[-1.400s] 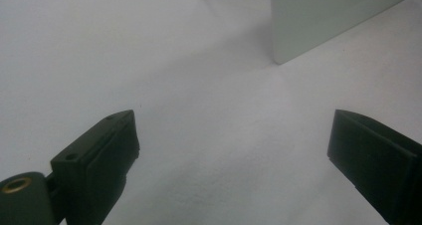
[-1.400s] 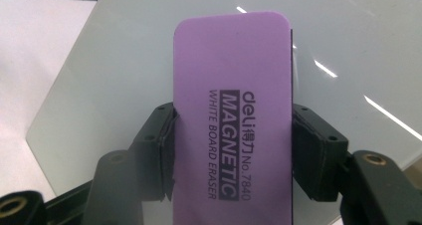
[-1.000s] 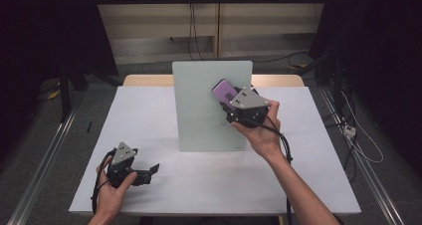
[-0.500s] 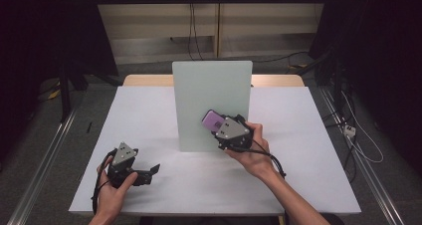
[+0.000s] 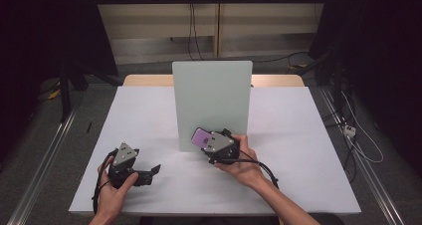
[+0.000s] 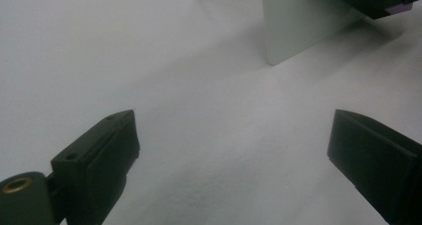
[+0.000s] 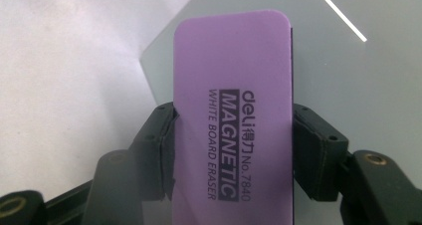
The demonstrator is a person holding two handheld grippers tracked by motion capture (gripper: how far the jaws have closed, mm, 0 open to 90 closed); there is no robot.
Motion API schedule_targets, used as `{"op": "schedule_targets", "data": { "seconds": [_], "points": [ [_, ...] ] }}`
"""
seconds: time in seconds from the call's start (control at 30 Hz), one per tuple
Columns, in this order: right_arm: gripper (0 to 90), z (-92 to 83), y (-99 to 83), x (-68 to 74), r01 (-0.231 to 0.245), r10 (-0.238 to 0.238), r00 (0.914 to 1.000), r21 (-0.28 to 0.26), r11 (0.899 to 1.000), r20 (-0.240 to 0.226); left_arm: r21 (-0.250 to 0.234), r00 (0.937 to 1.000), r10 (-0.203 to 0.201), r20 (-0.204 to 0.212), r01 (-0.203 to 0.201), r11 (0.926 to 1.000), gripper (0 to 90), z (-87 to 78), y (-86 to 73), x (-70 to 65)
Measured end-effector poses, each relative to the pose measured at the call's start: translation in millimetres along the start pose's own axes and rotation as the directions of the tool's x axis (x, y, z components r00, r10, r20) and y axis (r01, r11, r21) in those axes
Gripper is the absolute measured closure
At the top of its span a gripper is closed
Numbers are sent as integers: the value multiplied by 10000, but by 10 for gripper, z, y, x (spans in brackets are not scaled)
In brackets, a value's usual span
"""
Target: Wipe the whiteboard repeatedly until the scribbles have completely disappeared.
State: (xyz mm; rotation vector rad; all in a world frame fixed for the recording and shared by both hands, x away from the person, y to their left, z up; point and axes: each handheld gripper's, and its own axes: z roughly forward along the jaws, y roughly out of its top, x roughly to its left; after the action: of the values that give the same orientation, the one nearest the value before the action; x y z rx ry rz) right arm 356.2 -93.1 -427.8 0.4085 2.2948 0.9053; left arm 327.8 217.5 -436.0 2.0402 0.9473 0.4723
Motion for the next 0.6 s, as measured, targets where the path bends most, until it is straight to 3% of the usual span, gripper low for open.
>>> {"op": "schedule_targets", "data": {
  "seconds": [0.07, 0.13, 0.4, 0.43, 0.6],
  "points": [
    [417, 31, 32, 27, 174, -173, 9998, 65, 9998, -90, 1, 10000, -8, -12, 8, 10000, 60, -6, 0, 7],
    [416, 56, 58, 28, -132, 130, 9997, -87, 9999, -228, -51, 10000, -50, -59, 50, 10000, 60, -9, -2, 16],
    [417, 109, 98, 78, 29, -30, 9994, -57, 10000, -331, -45, 10000, -62, -50, 61, 10000, 60, -9, -5, 16],
    [416, 98, 99, 69, 118, -119, 9996, -35, 9999, -266, -45, 10000, -65, -47, 65, 10000, 60, -10, -5, 16],
    [417, -65, 79, -123, -497, 505, 9985, -376, 9981, 210, -57, 10000, -74, -49, 74, 10000, 60, -18, -7, 25]
  ]
}}
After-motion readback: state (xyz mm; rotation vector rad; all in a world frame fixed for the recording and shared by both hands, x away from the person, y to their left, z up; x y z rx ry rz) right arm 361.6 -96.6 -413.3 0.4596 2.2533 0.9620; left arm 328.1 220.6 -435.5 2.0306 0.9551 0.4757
